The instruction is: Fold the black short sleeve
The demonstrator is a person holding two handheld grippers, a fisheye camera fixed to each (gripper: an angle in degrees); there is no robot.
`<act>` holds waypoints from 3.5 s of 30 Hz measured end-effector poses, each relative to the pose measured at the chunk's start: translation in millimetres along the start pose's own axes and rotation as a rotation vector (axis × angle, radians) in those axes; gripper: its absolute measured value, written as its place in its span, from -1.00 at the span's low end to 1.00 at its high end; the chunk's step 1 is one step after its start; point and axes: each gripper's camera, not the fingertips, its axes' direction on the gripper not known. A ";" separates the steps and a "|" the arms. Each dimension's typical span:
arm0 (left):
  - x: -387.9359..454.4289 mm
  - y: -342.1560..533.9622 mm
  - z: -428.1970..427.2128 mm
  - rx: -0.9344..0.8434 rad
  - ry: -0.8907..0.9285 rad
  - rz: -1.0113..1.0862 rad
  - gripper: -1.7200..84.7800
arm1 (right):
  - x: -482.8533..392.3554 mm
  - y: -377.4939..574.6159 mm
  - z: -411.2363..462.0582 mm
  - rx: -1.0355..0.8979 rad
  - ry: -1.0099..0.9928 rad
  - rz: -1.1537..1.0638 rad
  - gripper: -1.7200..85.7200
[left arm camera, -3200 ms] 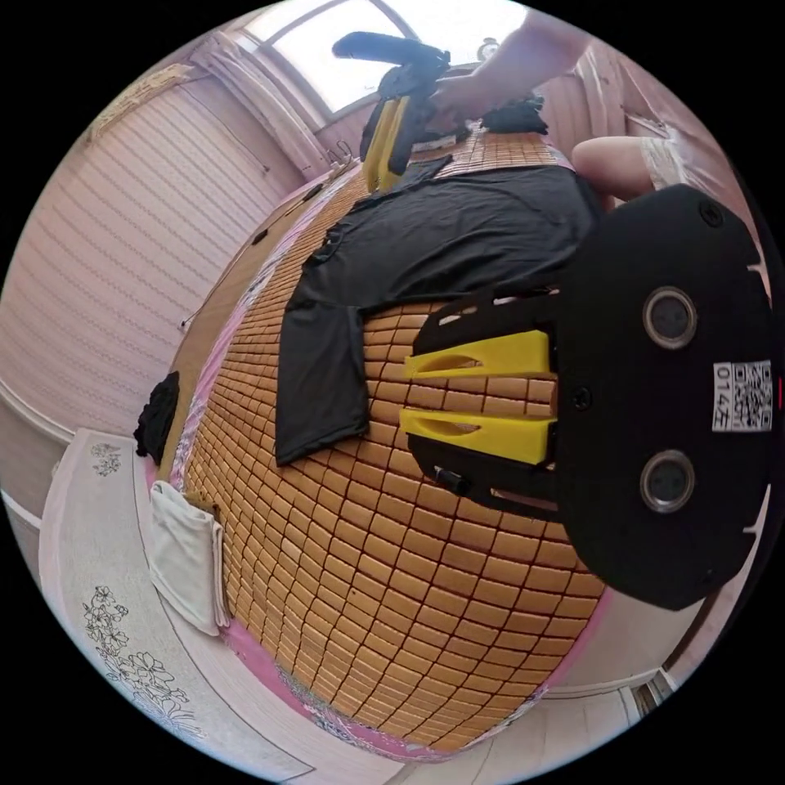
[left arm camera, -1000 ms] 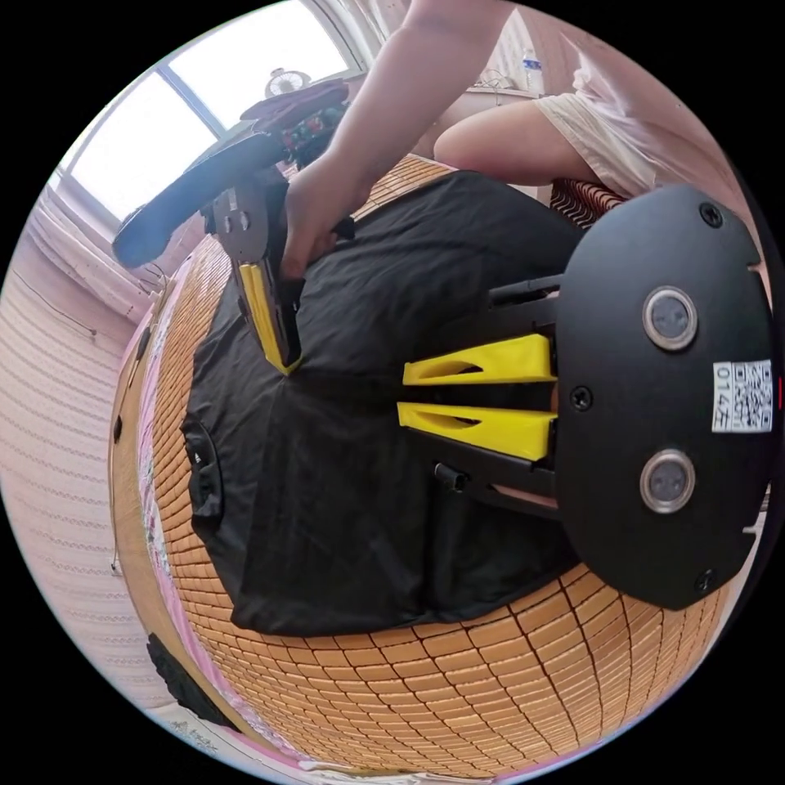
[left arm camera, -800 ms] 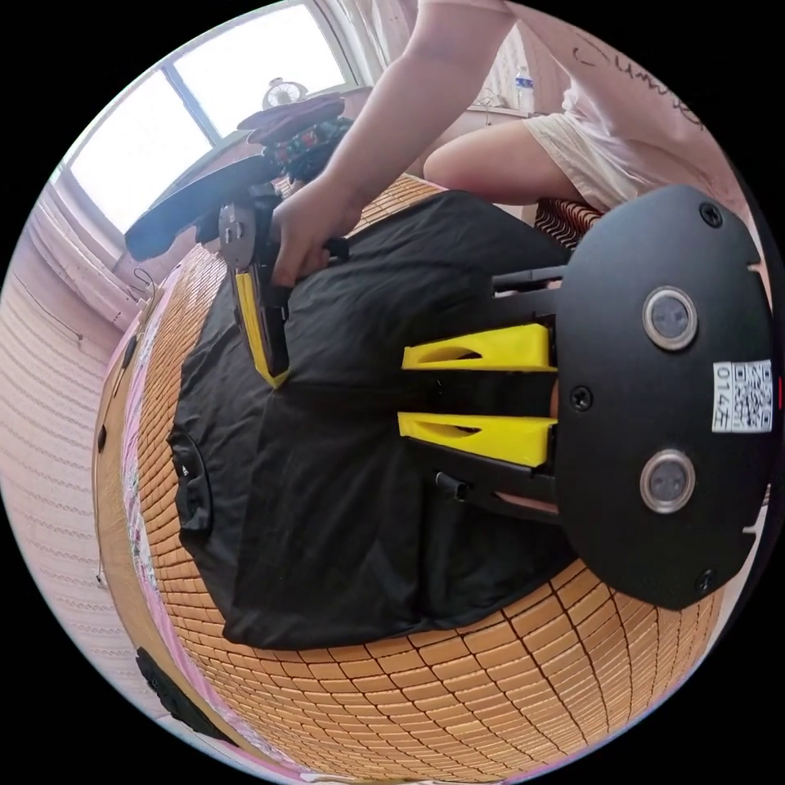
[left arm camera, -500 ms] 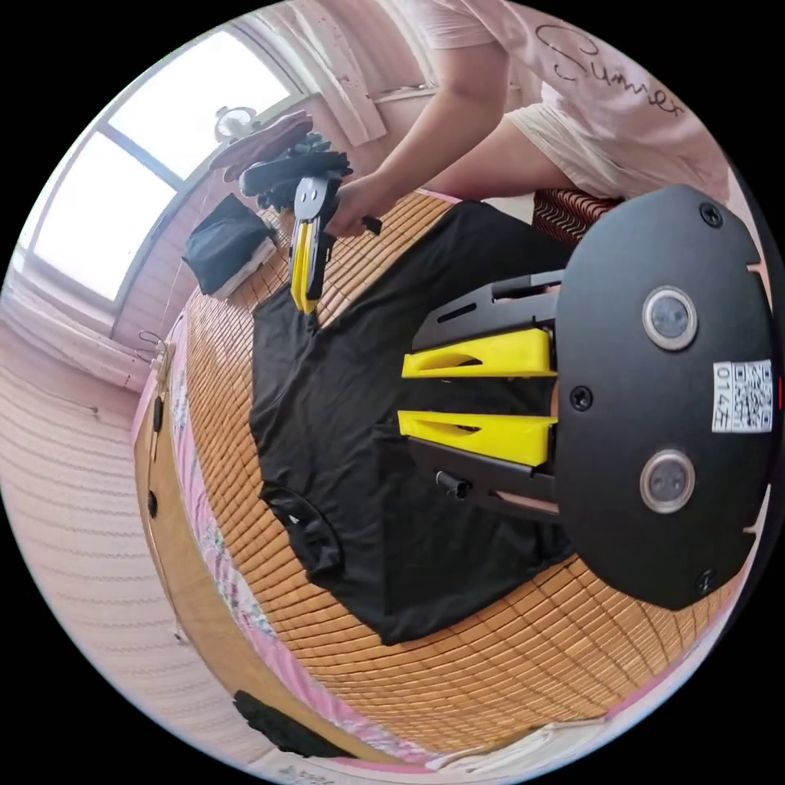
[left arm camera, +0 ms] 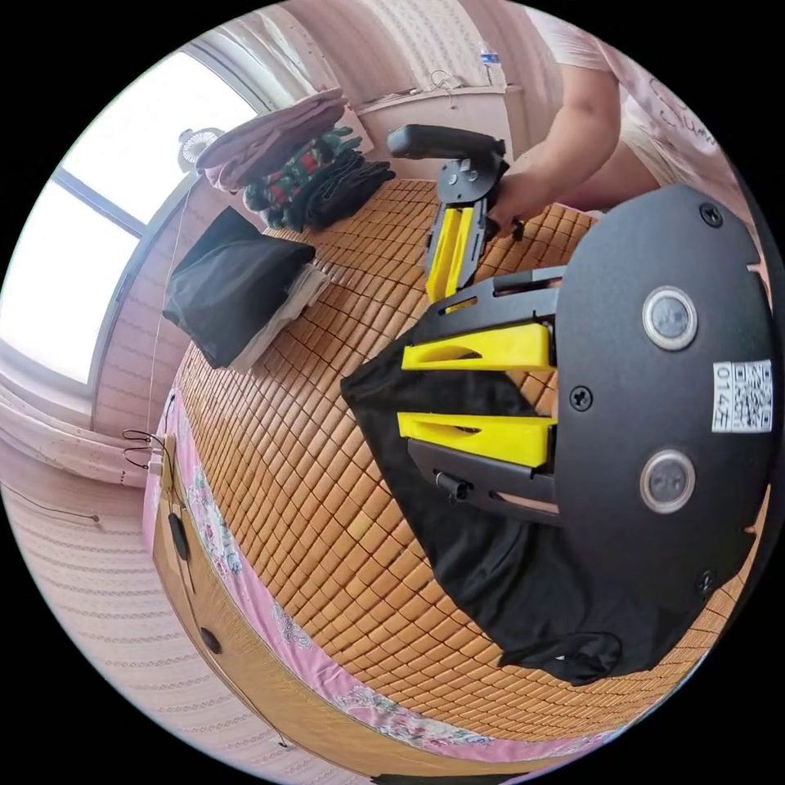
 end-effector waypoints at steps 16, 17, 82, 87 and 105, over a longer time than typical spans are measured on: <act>28.2 -61.8 106.8 -0.087 -0.154 0.093 -0.97 | 76.4 5.9 34.3 -0.022 -0.137 0.056 -0.95; 24.2 -62.1 105.6 -0.095 -0.139 0.081 -0.98 | 77.7 5.7 35.2 -0.022 -0.136 0.055 -0.95; -210.8 322.7 -198.0 -0.014 0.009 -0.413 -0.81 | -190.7 -57.6 8.1 -0.383 -0.444 -0.830 -0.82; -238.5 246.5 -218.3 0.091 -0.013 -0.318 -0.83 | -196.9 -87.1 8.2 -0.203 -0.181 -0.851 -0.80; -315.4 70.5 -143.0 -0.010 0.027 -0.325 -0.97 | -219.8 -95.8 30.7 -0.191 -0.005 -0.925 -0.96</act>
